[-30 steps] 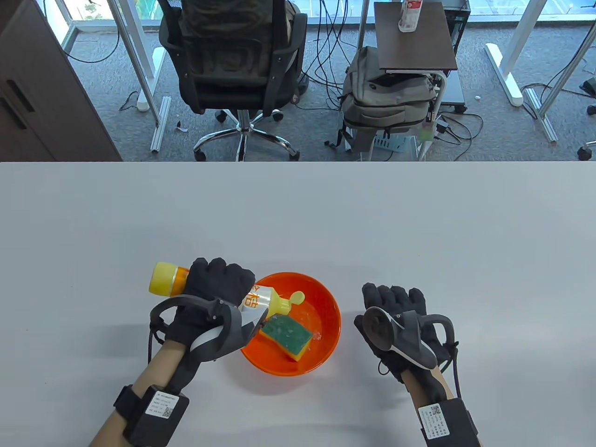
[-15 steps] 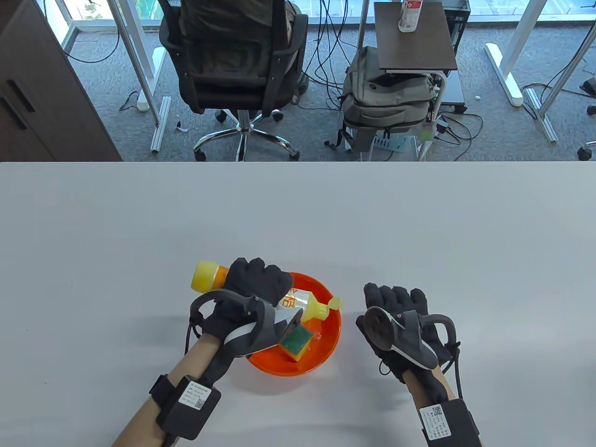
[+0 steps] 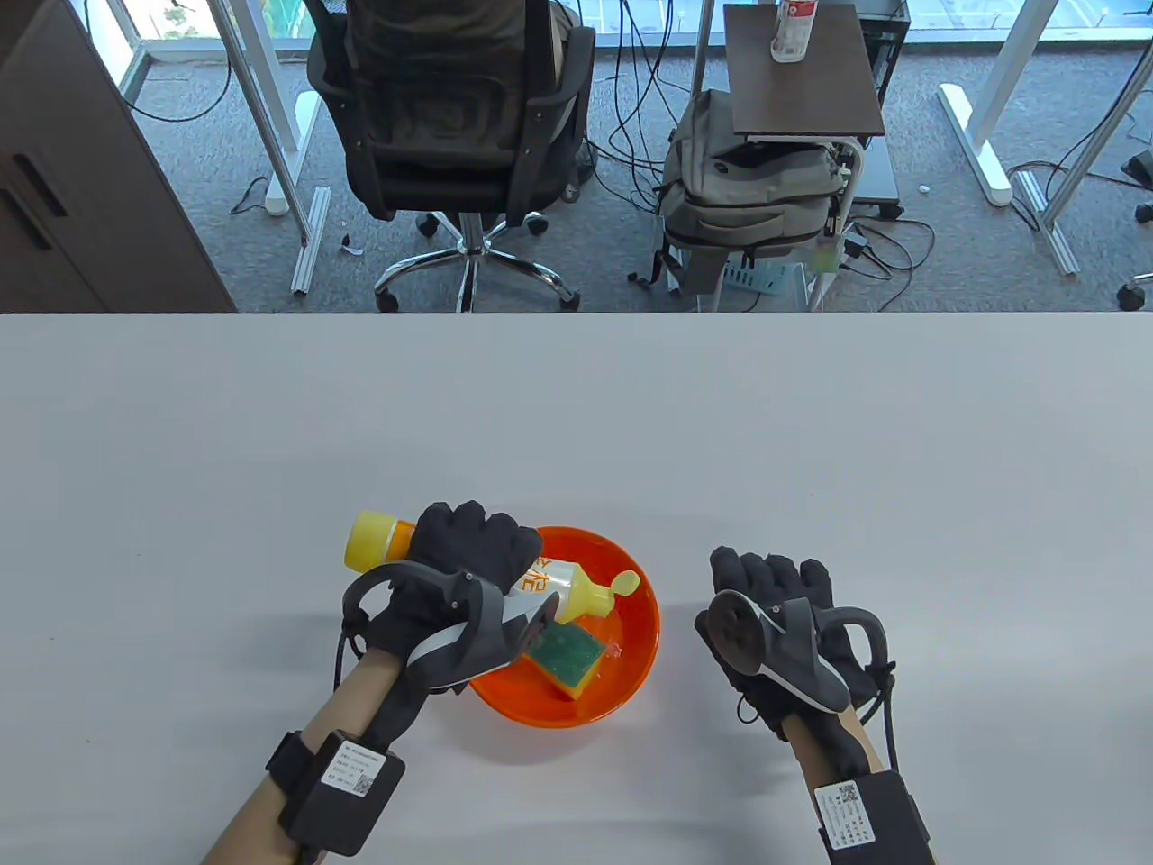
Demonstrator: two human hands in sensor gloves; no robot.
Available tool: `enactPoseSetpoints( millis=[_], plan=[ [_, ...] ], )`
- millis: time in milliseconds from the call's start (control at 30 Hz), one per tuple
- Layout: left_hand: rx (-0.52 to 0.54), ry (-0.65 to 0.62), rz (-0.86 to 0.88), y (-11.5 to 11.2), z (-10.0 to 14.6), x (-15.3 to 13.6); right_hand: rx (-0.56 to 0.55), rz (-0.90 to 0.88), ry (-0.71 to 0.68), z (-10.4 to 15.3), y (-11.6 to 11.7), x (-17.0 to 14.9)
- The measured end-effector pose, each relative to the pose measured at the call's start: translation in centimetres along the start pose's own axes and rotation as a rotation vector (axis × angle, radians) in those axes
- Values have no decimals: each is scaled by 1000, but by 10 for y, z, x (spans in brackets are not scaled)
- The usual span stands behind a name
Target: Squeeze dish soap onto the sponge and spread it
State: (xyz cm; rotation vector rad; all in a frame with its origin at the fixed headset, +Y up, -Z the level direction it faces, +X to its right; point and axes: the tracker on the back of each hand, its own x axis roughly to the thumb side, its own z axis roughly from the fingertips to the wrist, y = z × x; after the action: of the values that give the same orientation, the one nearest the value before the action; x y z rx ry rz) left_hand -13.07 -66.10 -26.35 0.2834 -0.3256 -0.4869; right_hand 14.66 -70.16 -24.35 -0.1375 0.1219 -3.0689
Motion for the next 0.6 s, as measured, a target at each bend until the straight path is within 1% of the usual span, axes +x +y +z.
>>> enactPoseSetpoints(
  millis=[400, 600],
  plan=[
    [-60, 97, -37, -20, 27, -57, 18, 14, 1, -1, 0, 0],
    [-83, 126, -58, -27, 41, -77, 24, 20, -1, -1, 0, 1]
  ],
)
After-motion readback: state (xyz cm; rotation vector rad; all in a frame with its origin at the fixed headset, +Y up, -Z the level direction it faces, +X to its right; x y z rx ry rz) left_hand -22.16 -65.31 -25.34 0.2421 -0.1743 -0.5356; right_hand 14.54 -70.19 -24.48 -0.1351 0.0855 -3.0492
